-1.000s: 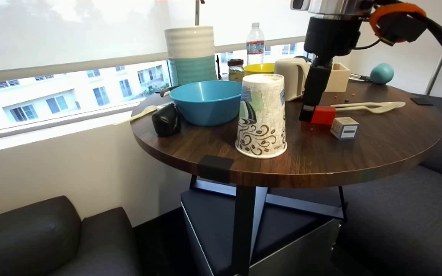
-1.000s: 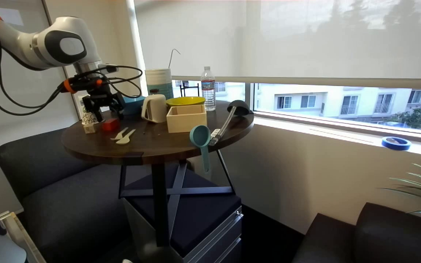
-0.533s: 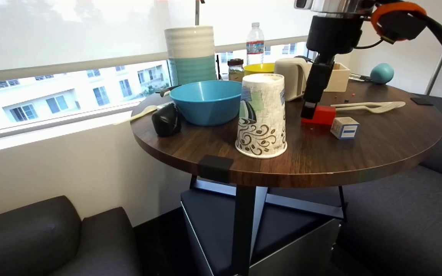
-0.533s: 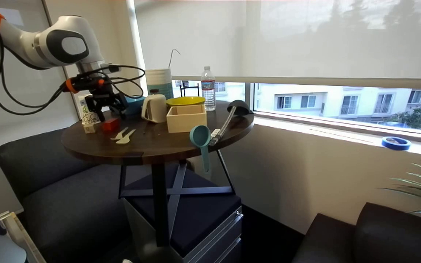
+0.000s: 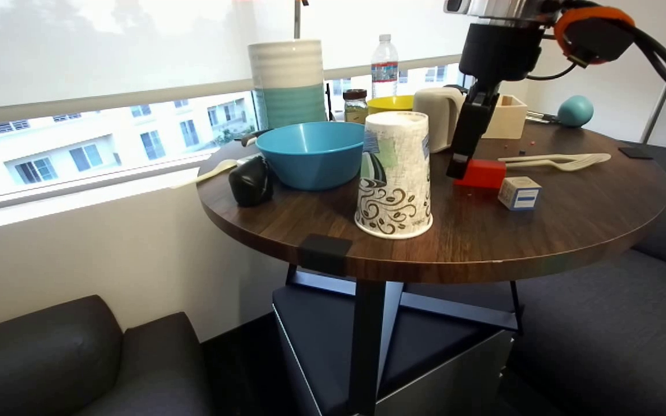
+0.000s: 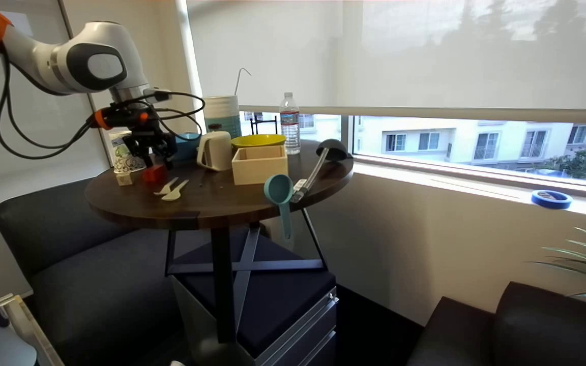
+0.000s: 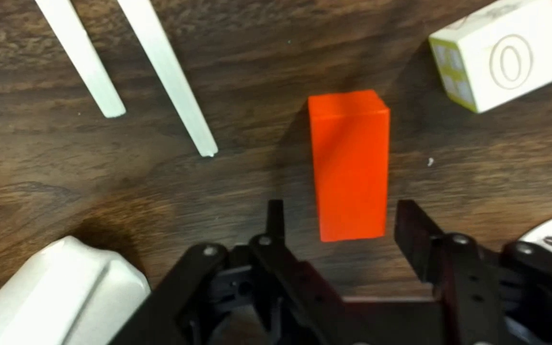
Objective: Pick up the red block and place it standing lengthwise on the table, pick up the paper cup and cover the red block on the table
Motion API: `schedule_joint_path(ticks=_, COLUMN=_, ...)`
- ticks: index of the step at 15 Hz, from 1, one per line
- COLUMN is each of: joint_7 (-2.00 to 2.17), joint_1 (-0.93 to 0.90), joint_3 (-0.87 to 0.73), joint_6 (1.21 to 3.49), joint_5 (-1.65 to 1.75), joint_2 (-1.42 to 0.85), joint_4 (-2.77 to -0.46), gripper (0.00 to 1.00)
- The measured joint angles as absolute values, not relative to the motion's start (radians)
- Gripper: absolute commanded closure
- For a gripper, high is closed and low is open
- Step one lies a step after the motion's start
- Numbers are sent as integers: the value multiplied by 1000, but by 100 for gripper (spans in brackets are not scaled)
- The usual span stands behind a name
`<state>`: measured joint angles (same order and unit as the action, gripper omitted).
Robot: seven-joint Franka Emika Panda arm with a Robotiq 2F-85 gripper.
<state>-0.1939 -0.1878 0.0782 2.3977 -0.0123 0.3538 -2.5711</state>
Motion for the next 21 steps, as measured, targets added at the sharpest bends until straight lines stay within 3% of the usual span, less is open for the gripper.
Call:
schedule_joint_path(ticks=4, joint_7=-211, joint_1=-188, joint_3=74, joint_6=2425, joint_5=-37, joint_2=354, joint_4=-2571, gripper=92)
schedule_joint_path(ticks=13, joint_7=-241, joint_1=-201, joint_3=59, joint_6=2484, joint_5=-86, joint_2=357, joint_4=-2573, gripper=92)
schedule_joint_path(ticks=21, joint_7=-387, joint_1=-340, joint_3=-39, joint_6=2783, joint_5=-366, joint_2=368, joint_4=-2627, gripper=92)
